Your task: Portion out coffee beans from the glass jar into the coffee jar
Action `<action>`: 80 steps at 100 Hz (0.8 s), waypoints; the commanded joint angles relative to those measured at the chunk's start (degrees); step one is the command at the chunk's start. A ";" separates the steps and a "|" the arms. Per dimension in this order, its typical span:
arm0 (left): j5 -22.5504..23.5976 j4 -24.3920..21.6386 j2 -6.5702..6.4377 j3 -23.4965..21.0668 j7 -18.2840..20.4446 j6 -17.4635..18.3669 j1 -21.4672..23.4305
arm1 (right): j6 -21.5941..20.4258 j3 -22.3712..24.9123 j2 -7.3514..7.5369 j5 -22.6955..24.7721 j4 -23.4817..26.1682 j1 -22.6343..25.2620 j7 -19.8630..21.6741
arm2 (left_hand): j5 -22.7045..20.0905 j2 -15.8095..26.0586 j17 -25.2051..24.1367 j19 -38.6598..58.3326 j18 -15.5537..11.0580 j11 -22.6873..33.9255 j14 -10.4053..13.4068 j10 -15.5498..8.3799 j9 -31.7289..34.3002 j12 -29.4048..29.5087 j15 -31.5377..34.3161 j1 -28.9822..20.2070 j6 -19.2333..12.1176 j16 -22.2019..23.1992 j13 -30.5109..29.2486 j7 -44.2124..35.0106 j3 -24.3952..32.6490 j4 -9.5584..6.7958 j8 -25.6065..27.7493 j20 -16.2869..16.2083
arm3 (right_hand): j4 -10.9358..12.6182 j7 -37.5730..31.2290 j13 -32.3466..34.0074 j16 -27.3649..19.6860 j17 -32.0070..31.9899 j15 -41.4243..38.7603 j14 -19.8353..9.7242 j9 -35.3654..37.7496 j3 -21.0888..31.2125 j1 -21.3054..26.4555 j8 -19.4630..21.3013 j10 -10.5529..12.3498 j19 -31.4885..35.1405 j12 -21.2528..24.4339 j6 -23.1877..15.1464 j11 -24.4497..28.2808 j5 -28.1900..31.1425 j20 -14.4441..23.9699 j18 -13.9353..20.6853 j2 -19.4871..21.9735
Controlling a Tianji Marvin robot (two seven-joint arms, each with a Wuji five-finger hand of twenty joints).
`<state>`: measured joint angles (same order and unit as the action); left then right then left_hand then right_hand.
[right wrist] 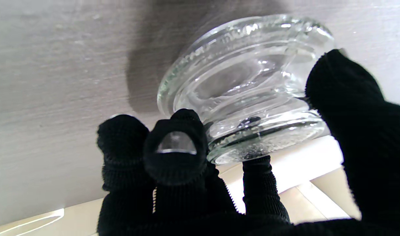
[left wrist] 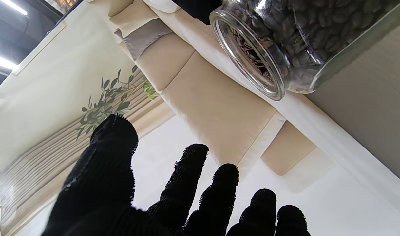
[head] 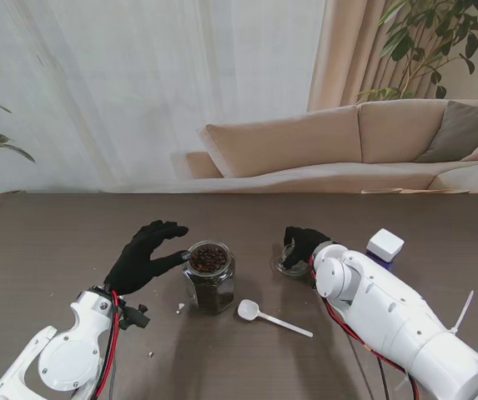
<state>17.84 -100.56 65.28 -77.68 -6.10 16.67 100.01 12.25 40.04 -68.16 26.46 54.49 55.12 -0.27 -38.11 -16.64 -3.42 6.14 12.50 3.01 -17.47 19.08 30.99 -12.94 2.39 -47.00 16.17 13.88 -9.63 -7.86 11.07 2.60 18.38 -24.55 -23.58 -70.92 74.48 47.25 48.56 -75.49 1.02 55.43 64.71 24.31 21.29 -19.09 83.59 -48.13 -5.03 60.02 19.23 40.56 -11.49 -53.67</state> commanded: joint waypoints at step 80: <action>-0.68 -0.17 0.24 -0.60 1.19 0.33 0.01 | 7.63 9.00 3.56 5.86 25.24 6.59 8.93 | -0.94 2.03 -1.00 -1.74 -0.96 -0.09 -0.58 -0.16 0.62 -0.41 -0.54 -1.97 -0.27 0.43 -0.34 -0.04 -2.42 -1.10 0.10 0.60 | 5.91 -18.26 1.11 0.70 14.24 -0.36 -4.84 3.27 11.11 15.31 2.69 15.25 3.31 -4.68 4.37 1.70 14.89 -0.31 0.43 8.41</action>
<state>17.53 -100.62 65.29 -78.10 -6.09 16.84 100.03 19.22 48.14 -64.64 31.78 75.80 61.89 7.51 -38.11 -16.64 -3.42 6.14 12.50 3.01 -17.48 19.08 30.99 -12.94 2.39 -47.84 16.17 13.88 -9.63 -7.86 10.53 2.60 18.38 -24.55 -23.58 -67.77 74.25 47.29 48.50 -75.50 1.06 55.48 64.70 24.93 20.98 -19.10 83.60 -50.19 -4.21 57.66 20.69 40.55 -11.49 -53.67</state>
